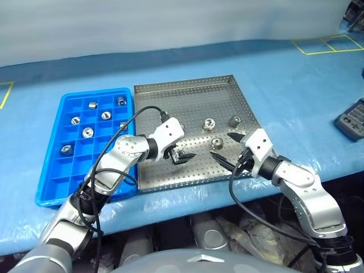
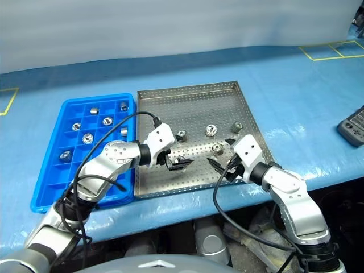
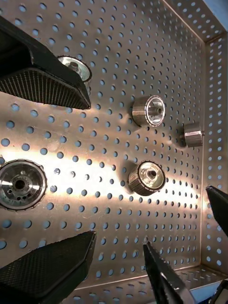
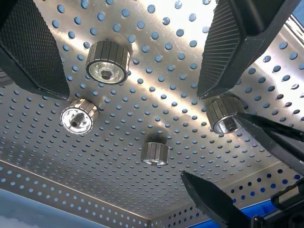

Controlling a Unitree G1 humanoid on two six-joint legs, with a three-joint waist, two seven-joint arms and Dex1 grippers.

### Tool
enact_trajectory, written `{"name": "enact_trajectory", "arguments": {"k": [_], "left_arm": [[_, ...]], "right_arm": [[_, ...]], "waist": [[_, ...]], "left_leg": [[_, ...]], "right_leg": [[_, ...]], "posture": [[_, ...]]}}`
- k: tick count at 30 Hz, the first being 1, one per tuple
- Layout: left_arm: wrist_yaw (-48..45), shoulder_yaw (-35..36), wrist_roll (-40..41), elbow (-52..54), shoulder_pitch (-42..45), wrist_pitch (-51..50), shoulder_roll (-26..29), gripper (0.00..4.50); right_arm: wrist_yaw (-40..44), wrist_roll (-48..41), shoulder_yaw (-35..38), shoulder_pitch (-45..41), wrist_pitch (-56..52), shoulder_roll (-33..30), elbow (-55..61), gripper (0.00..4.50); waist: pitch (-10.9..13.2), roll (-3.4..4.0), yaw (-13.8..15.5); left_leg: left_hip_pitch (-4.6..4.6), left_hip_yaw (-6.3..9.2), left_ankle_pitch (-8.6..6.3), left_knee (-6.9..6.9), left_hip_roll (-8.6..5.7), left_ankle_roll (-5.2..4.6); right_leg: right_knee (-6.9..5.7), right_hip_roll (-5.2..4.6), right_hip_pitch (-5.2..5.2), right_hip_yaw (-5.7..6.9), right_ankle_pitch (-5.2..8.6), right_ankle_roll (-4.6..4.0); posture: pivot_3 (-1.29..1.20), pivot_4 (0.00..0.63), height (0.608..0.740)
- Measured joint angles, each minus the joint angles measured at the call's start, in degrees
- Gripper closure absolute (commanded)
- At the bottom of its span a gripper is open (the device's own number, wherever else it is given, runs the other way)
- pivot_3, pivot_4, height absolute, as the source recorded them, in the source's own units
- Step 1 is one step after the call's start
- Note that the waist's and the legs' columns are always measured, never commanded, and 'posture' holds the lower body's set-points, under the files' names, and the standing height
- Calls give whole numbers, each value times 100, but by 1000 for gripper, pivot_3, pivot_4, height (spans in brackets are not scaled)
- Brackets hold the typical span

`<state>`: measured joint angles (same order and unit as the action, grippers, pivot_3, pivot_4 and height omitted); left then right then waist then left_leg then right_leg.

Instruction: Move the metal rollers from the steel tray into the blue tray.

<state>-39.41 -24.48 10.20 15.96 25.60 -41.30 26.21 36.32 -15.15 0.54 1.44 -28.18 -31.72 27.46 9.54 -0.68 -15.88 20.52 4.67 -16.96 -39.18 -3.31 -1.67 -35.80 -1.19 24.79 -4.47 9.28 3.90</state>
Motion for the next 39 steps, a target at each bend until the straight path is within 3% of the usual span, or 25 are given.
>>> {"name": "enact_trajectory", "arguments": {"k": [14, 18, 24, 28, 39], "left_arm": [[174, -115, -357, -269, -212, -308, 59, 53], [191, -116, -357, -353, -212, -315, -26, 952], [179, -142, -356, -401, -212, -324, -79, 952], [179, -142, -355, -402, -212, -333, -92, 1865], [188, -141, -358, -402, -212, -383, -70, 1865]], "right_arm": [[-4, 22, -59, -126, 13, 53, -47, 0], [-3, 29, -81, -166, 16, 56, -51, 0], [-6, 30, -108, -181, 20, 67, -51, 0], [-10, 30, -109, -194, 24, 70, -51, 0], [-26, 40, -136, -265, 46, 100, -84, 0]], "waist": [[1, 0, -52], [1, 0, -45], [1, 0, -44], [1, 0, -45], [1, -1, -30]], "left_leg": [[0, 1, -2, 2, 0, -4], [1, 1, -3, 2, 0, -4], [1, 1, -3, 2, -1, -5], [1, 1, -3, 2, -1, -5], [1, 0, -3, 2, -1, -5]], "right_leg": [[2, -2, 2, -1, 2, 3], [2, -3, 2, -1, 2, 4], [2, -3, 2, -2, 2, 4], [2, -2, 2, -3, 2, 4], [2, -2, 2, -4, 2, 5]], "posture": [[-326, 150, 740], [-325, 150, 740], [-326, 150, 740], [-325, 150, 740], [-311, 150, 740]]}}
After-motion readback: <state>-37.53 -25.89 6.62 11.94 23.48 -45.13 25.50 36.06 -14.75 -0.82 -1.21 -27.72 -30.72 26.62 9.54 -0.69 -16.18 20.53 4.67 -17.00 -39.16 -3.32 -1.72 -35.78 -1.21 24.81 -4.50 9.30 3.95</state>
